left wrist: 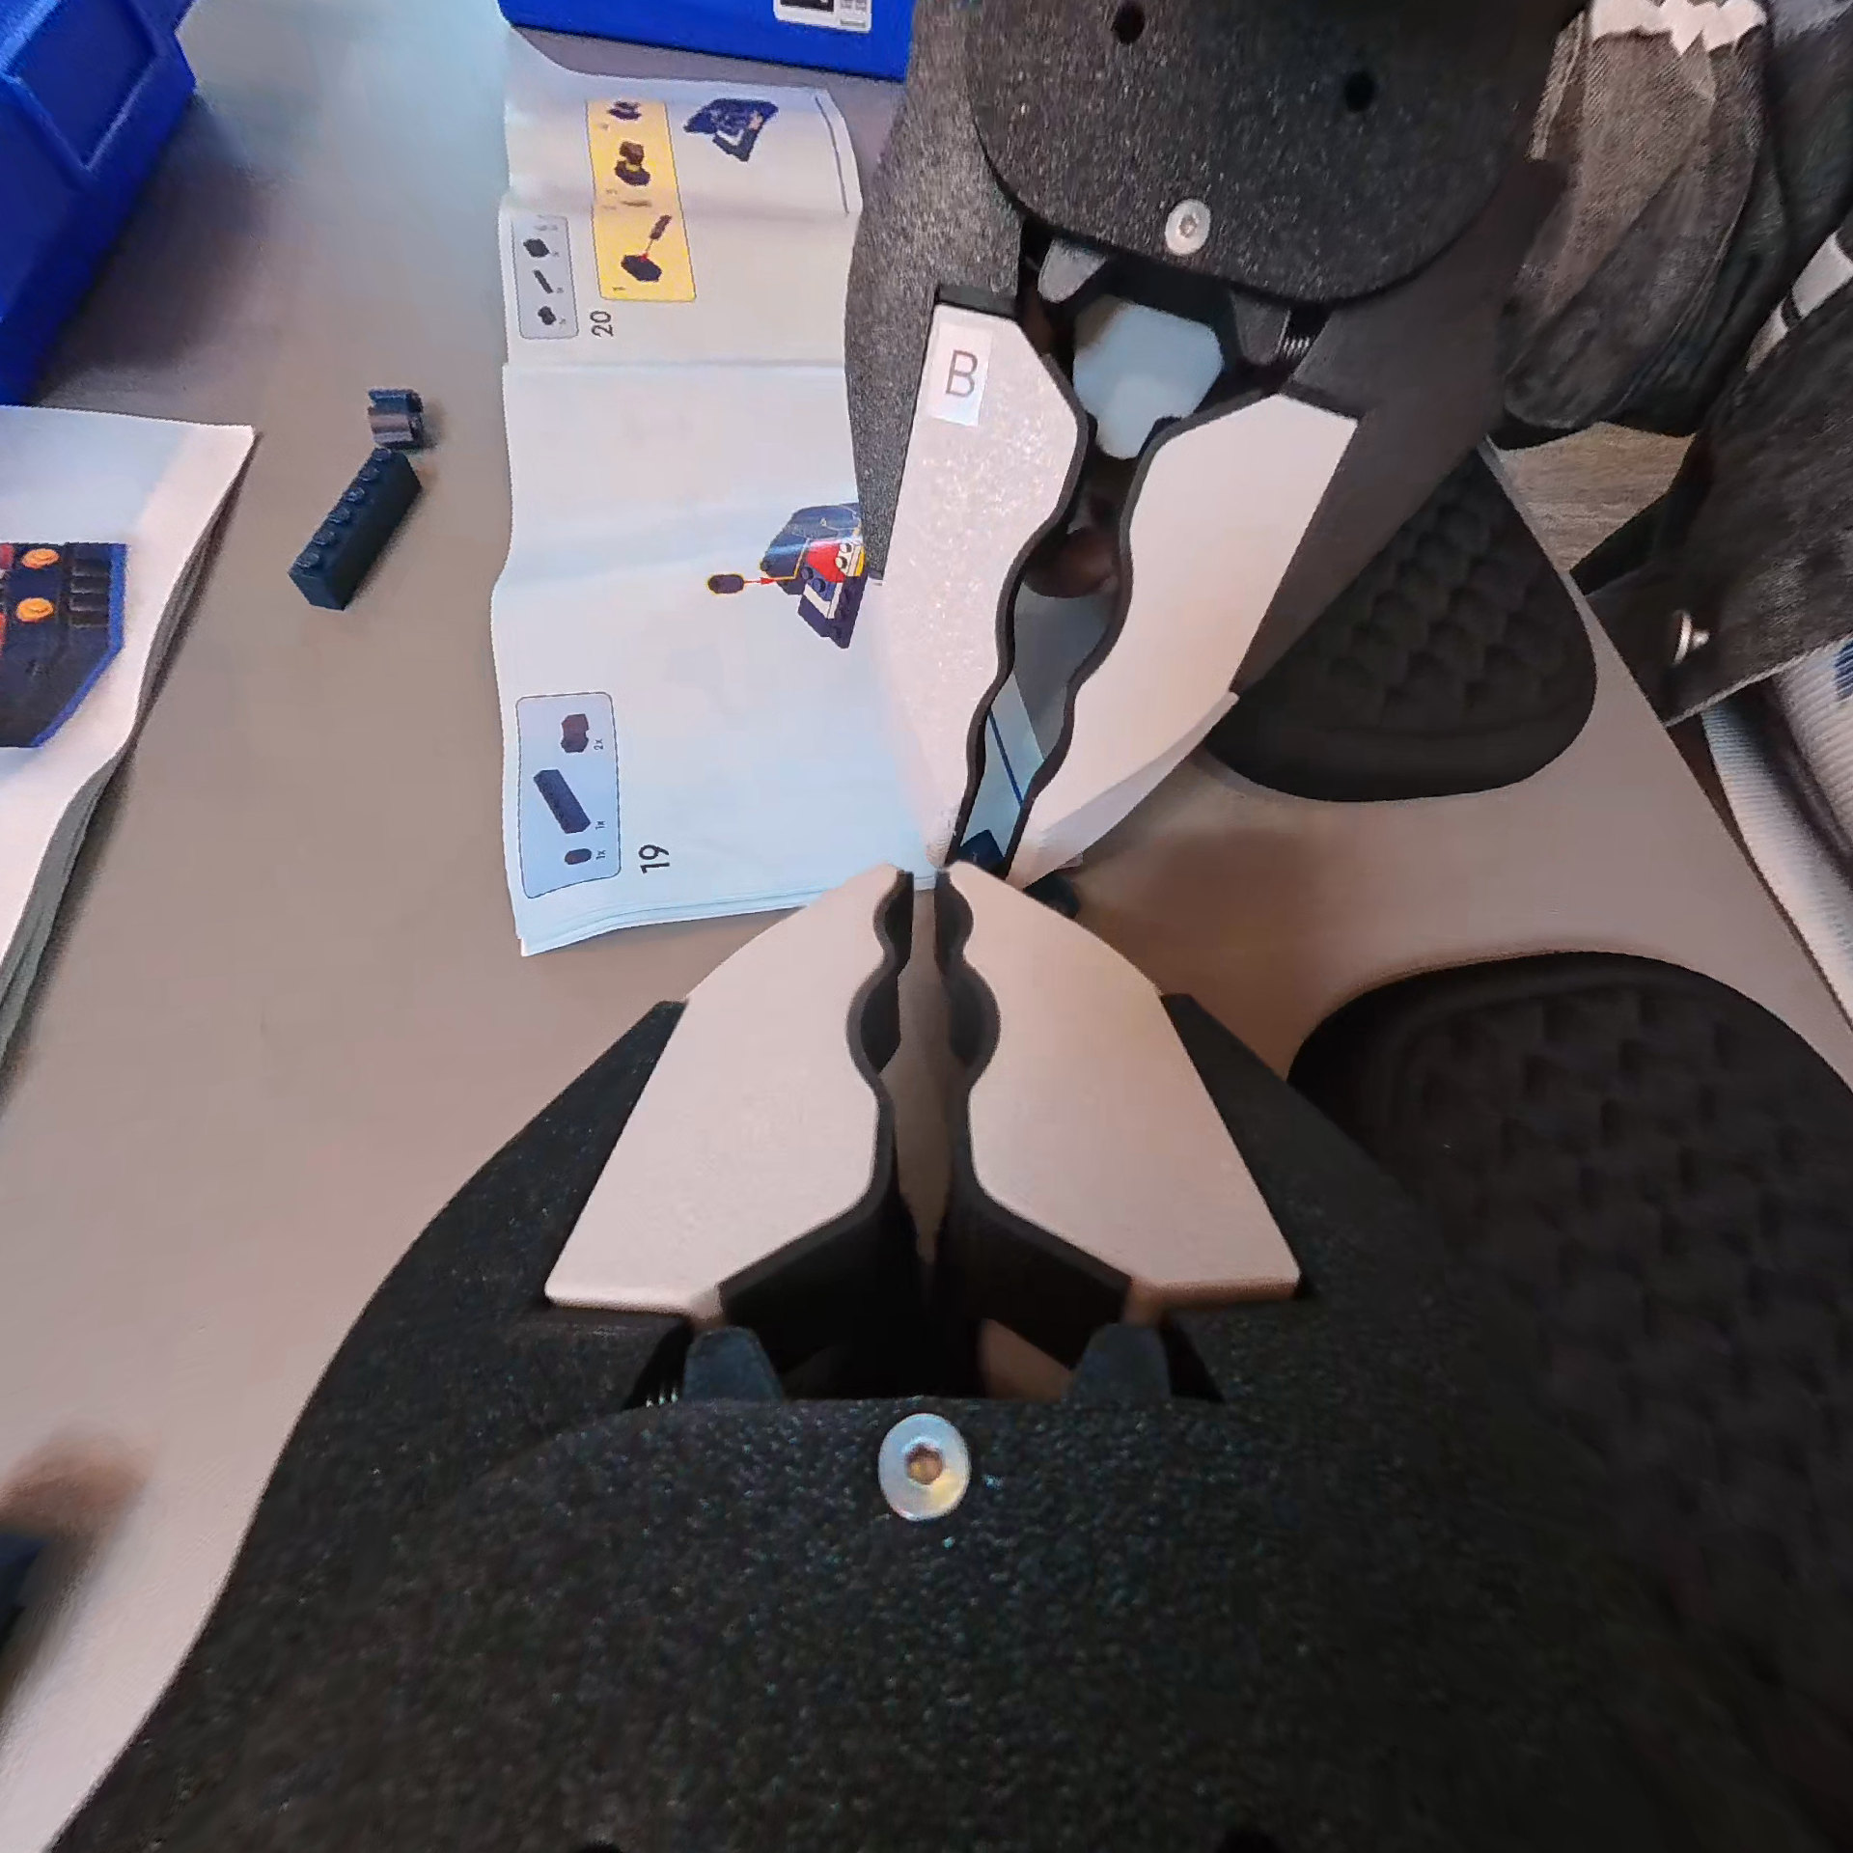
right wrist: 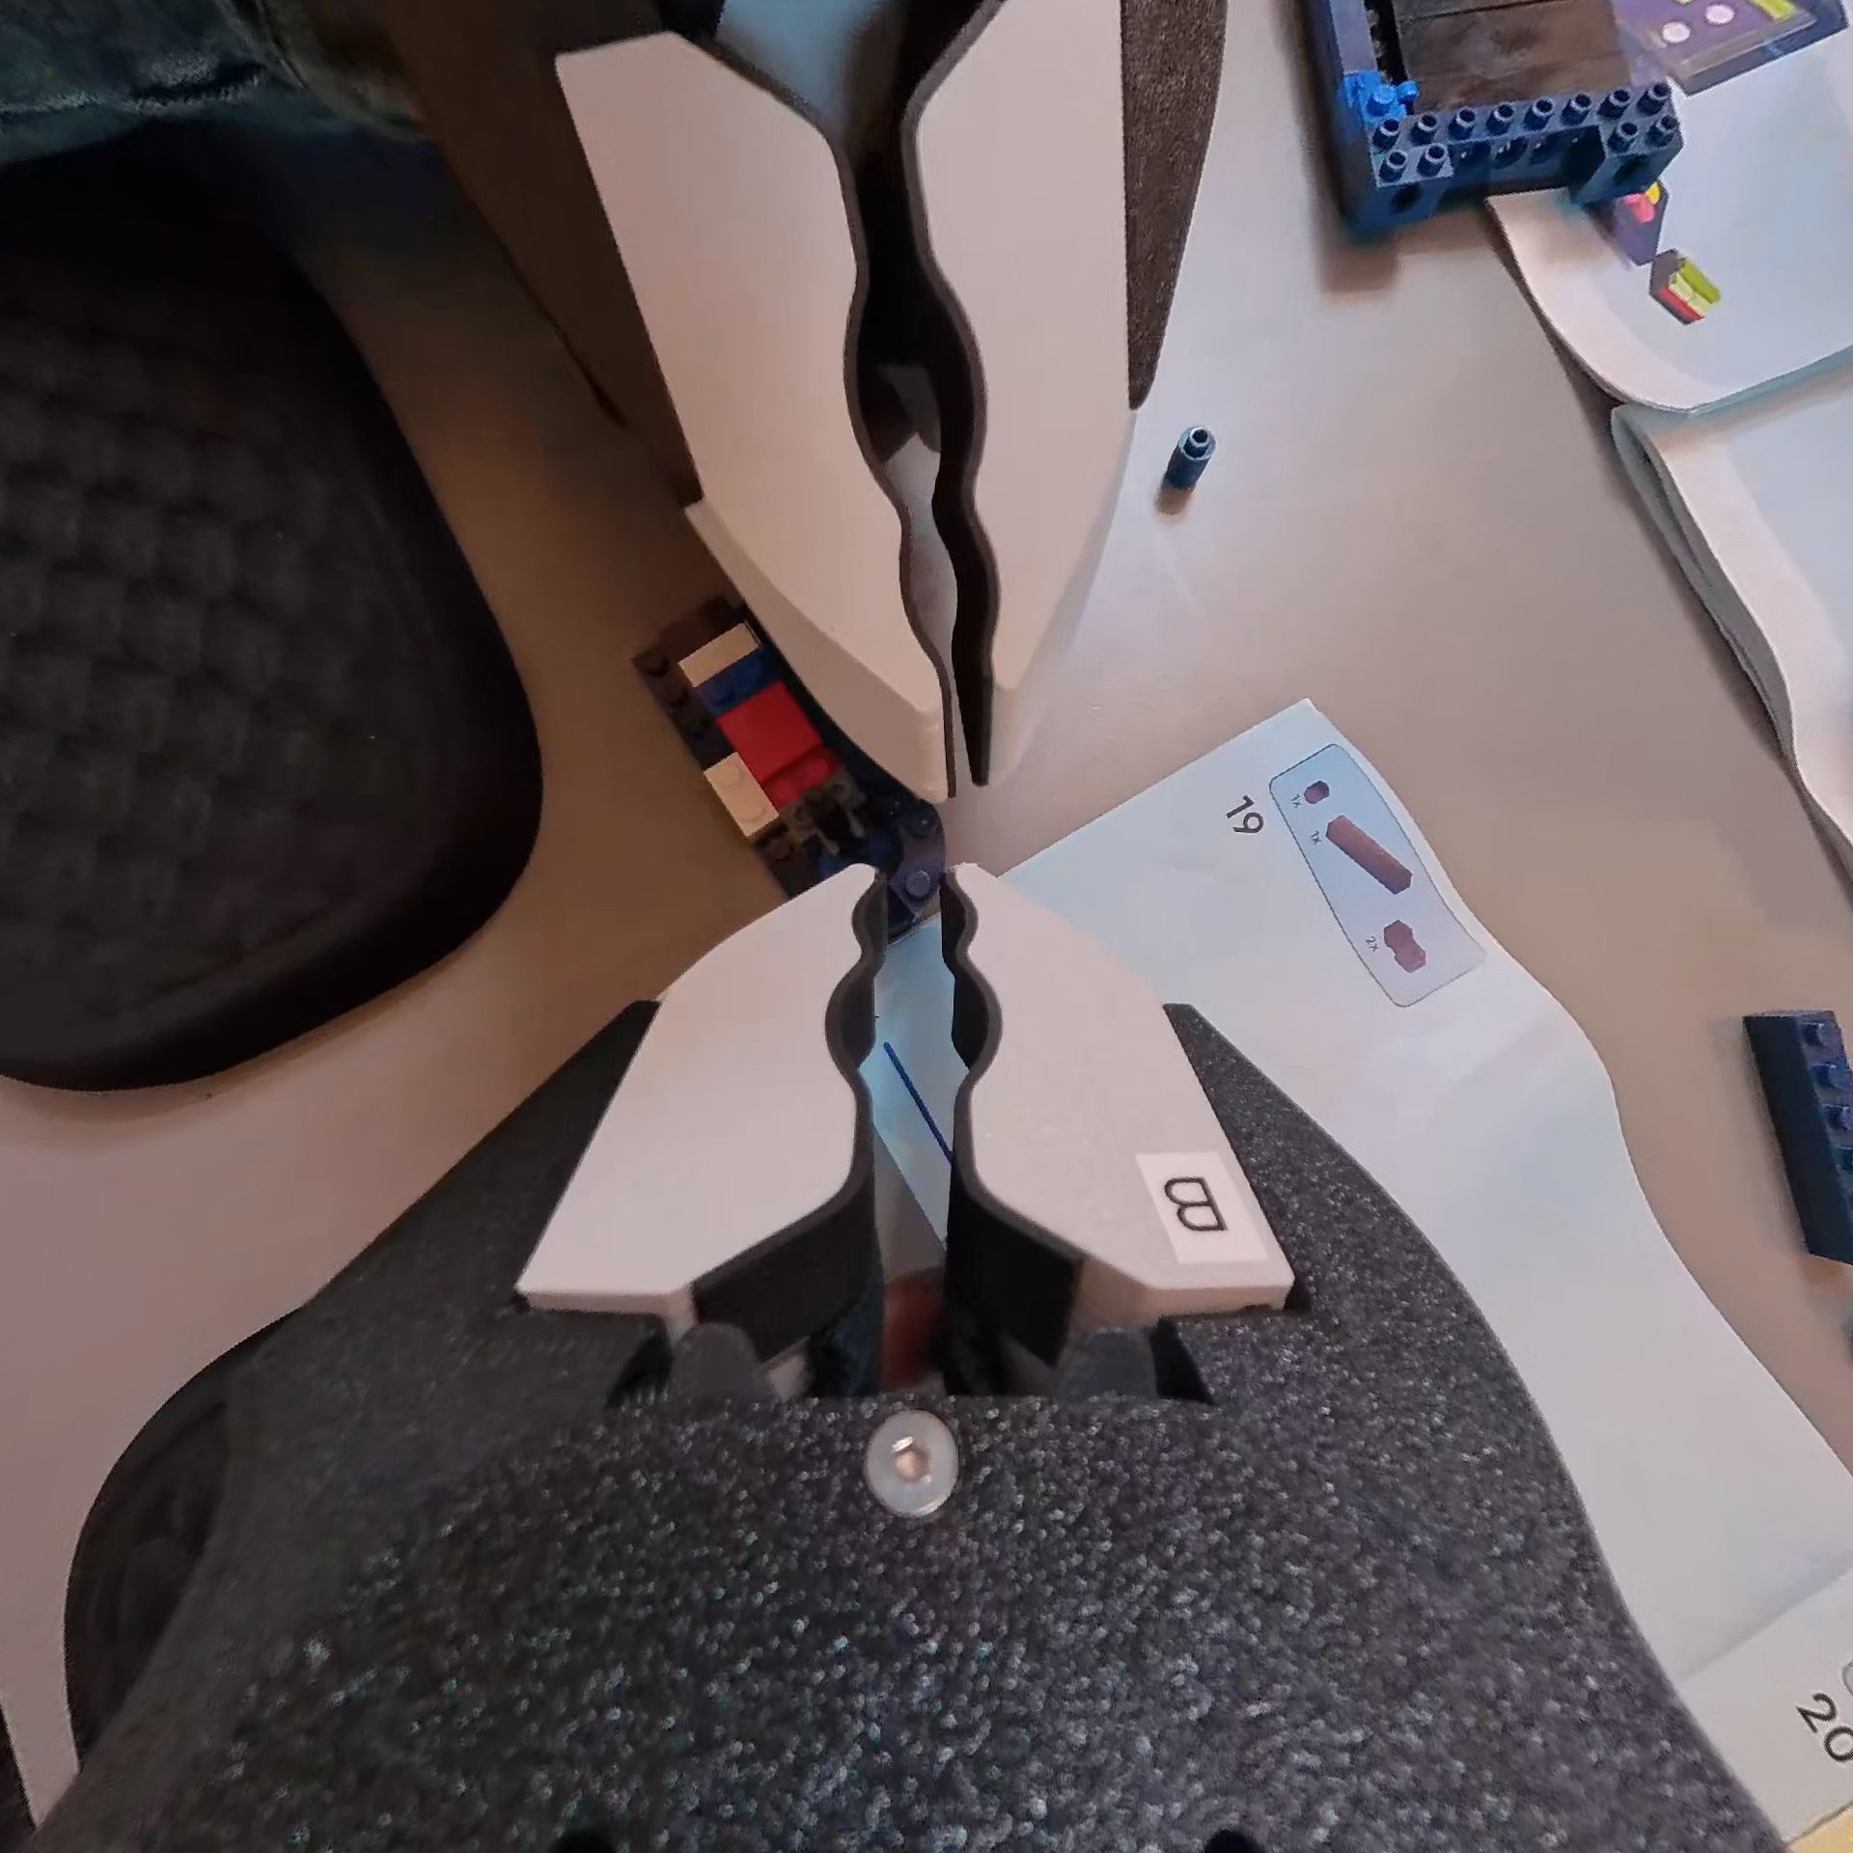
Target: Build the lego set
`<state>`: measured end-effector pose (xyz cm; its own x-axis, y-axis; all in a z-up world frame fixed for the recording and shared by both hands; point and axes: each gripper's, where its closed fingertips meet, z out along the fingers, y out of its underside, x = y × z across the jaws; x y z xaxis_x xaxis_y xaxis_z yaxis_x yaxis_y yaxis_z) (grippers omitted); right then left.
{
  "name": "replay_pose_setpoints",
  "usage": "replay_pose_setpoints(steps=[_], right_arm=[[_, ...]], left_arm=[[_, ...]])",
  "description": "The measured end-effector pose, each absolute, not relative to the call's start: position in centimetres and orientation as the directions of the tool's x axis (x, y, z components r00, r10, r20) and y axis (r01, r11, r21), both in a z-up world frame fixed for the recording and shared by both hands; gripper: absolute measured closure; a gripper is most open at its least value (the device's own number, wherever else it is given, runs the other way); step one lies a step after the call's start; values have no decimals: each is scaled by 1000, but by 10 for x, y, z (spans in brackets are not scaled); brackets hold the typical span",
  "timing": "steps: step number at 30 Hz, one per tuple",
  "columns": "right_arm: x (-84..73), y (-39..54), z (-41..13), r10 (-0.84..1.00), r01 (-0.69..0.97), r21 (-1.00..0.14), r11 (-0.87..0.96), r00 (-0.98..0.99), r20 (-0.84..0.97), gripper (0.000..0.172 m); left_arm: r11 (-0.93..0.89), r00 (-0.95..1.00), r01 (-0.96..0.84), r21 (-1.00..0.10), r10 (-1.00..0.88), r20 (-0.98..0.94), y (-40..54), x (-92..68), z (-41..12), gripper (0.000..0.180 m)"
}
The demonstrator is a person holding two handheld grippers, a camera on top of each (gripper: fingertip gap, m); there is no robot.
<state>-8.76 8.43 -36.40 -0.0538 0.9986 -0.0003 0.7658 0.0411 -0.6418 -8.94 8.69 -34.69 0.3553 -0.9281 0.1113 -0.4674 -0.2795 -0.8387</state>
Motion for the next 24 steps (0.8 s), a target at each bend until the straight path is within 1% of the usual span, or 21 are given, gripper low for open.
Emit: replay_pose_setpoints(steps=[8, 12, 24], right_arm=[[-87, 85, -364, 999, 772, -635, 41, -45, 11, 162], [-87, 84, -364, 999, 771, -636, 43, -49, 9, 162], [-87, 82, -365, 998, 773, -632, 50, -59, 6, 162]], left_arm=[[-283, 340, -483, -829, -933, 121, 85, -84, -351, 177], [-317, 339, -480, -818, -927, 160, 83, -80, -354, 180], [-283, 335, -497, -820, -935, 120, 82, -79, -355, 180]])
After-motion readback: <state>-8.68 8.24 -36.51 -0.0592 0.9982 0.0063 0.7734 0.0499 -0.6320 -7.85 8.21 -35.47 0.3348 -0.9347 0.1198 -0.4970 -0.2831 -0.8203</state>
